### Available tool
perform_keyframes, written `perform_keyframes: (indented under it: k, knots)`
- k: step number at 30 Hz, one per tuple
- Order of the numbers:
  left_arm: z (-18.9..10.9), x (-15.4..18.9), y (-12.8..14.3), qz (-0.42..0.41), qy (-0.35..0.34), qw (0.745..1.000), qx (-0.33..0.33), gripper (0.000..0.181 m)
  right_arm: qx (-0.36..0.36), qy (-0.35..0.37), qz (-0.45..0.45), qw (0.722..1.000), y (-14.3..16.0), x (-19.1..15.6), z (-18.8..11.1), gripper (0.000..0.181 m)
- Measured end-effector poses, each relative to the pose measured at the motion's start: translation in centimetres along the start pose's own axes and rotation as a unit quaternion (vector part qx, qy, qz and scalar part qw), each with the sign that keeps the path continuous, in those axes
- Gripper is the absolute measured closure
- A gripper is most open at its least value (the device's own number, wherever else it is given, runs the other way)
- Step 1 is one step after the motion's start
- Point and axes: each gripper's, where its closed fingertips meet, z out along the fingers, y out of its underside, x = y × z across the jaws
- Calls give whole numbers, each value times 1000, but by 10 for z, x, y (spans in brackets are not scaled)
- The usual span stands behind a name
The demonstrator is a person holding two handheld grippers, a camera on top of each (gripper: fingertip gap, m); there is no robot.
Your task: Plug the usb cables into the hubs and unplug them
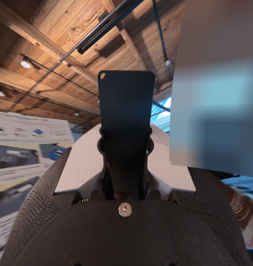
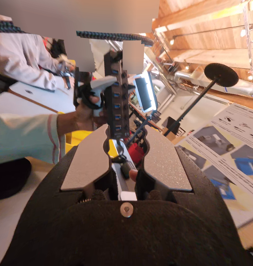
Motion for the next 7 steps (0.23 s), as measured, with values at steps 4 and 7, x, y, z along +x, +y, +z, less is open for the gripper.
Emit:
perform_keyframes:
  k: [4,7]
  knots:
    - [3,7,8,-53,33,998,8,122,53,-11,47,997,-10,-6,14,140]
    - [7,17,20,-61,66,996,-19,125,87,-17,82,993,-18,-10,23,140]
